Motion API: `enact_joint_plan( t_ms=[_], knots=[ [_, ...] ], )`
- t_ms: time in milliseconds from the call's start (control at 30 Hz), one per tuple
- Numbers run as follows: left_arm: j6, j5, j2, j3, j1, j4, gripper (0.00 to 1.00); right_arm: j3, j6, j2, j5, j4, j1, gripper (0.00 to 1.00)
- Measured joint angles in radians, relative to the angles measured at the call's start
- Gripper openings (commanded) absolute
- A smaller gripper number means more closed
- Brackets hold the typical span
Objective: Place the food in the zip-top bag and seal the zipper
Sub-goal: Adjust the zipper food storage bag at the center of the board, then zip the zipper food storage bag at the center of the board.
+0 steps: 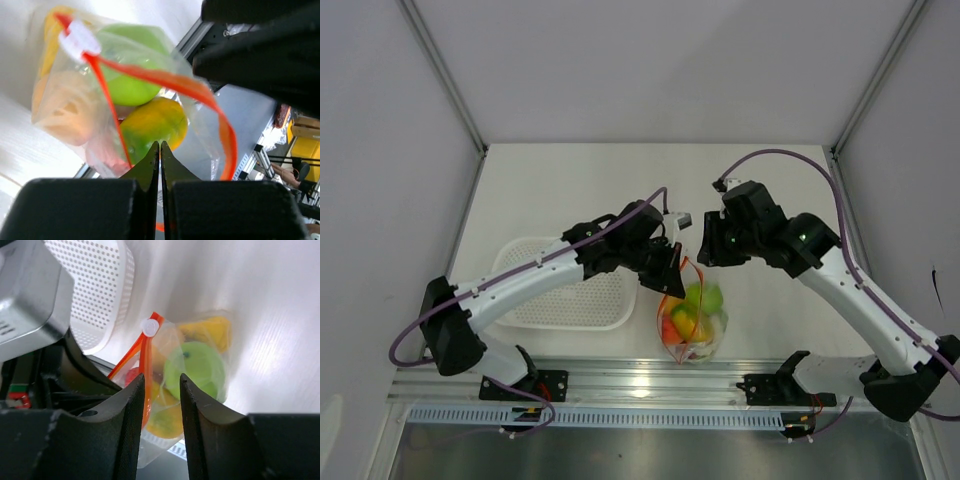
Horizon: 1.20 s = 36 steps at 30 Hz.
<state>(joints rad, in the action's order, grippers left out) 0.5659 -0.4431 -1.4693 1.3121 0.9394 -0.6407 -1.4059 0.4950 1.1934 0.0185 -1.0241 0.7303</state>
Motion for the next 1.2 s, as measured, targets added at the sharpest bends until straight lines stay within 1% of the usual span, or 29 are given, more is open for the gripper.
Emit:
enact_joint_plan(
  t_ms=[100, 233, 267, 300, 400, 600, 867, 967, 1200],
  knots=[
    [0.027, 0.028, 0.039, -0.043, 0.001, 0.007, 0.0, -0.034, -0.056, 0.047, -0.008, -0.024, -0.002, 0.39],
    [0.059, 0.068, 0.12, -0.093, 0.001, 0.007, 0.0, -0.044, -0.106, 0.07, -0.027, -0.037, -0.002, 0.43],
    [0.063, 0.073, 0.141, -0.096, 0.001, 0.006, 0.01, -0.044, -0.117, 0.075, -0.031, -0.042, -0.002, 0.45],
    [0.066, 0.075, 0.161, -0.097, 0.001, 0.007, 0.0, -0.044, -0.129, 0.081, -0.034, -0.046, -0.002, 0.5],
    [0.072, 0.075, 0.213, -0.097, 0.001, 0.013, 0.01, -0.047, -0.157, 0.1, -0.037, -0.054, -0.003, 0.54],
    [0.072, 0.09, 0.27, -0.097, 0.001, 0.002, 0.04, -0.087, -0.193, 0.126, -0.057, -0.063, -0.003, 0.54],
    [0.071, 0.135, 0.268, -0.13, 0.001, -0.031, 0.1, -0.134, -0.22, 0.167, -0.069, -0.076, -0.003, 0.51],
    [0.071, 0.141, 0.256, -0.143, 0.001, -0.036, 0.1, -0.14, -0.229, 0.19, -0.074, -0.084, -0.003, 0.48],
    [0.07, 0.149, 0.249, -0.15, 0.001, -0.035, 0.11, -0.151, -0.239, 0.259, -0.079, -0.119, 0.009, 0.45]
  ],
)
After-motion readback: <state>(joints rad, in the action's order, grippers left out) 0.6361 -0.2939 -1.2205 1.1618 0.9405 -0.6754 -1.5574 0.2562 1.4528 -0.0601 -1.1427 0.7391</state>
